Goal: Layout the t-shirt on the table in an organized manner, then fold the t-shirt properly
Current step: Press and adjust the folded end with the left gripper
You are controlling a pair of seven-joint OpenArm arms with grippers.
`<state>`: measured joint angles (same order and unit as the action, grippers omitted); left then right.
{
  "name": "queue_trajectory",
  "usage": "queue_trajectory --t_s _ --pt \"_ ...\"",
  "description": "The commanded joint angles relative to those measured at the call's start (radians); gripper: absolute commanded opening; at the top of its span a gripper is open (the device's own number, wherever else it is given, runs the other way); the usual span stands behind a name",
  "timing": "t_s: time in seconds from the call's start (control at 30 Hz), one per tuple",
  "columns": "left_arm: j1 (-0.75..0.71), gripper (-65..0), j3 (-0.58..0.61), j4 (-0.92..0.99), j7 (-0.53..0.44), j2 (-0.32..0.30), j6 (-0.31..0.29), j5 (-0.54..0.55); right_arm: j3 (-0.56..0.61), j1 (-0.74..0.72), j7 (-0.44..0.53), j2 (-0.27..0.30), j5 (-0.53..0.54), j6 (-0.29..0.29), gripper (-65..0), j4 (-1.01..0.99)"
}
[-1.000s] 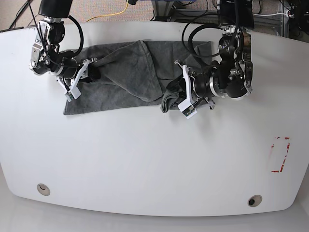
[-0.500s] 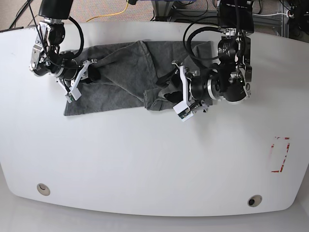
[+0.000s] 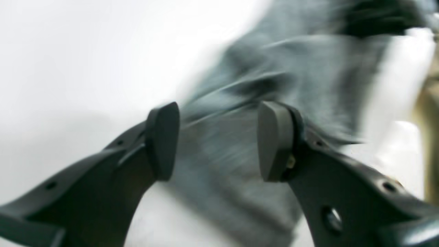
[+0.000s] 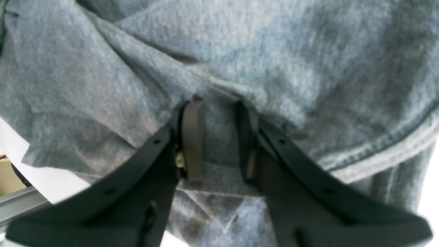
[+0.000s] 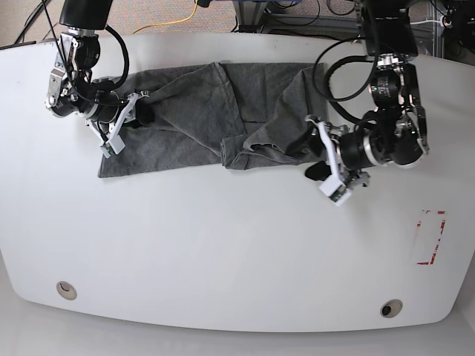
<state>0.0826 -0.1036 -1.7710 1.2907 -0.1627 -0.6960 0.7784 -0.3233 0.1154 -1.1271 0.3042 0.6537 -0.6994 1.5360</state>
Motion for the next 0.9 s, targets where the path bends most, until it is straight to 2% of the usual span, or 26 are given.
queue_trajectory --t_s 0.0,0.27,0.43,0.87 --pt "0.015 -31.0 -0.008 0.027 -0.059 -0.021 -0.002 0.028 -0.003 -0.009 0.000 0.011 -0.001 0.001 -49.0 0.008" --pt "0.032 -31.1 -0.028 0.228 -0.127 -0.044 -0.002 0.026 -0.003 -0.009 -0.001 -0.015 -0.001 0.001 -49.0 0.008" --pt "0.044 -31.1 0.000 0.299 -0.162 -0.042 -0.002 0.026 -0.001 -0.009 -0.001 -0.020 -0.001 0.001 -49.0 0.008" --pt "0.044 -31.1 0.112 0.308 -0.158 -0.036 -0.002 0.033 -0.001 -0.009 -0.001 -0.023 -0.001 0.001 -49.0 0.008"
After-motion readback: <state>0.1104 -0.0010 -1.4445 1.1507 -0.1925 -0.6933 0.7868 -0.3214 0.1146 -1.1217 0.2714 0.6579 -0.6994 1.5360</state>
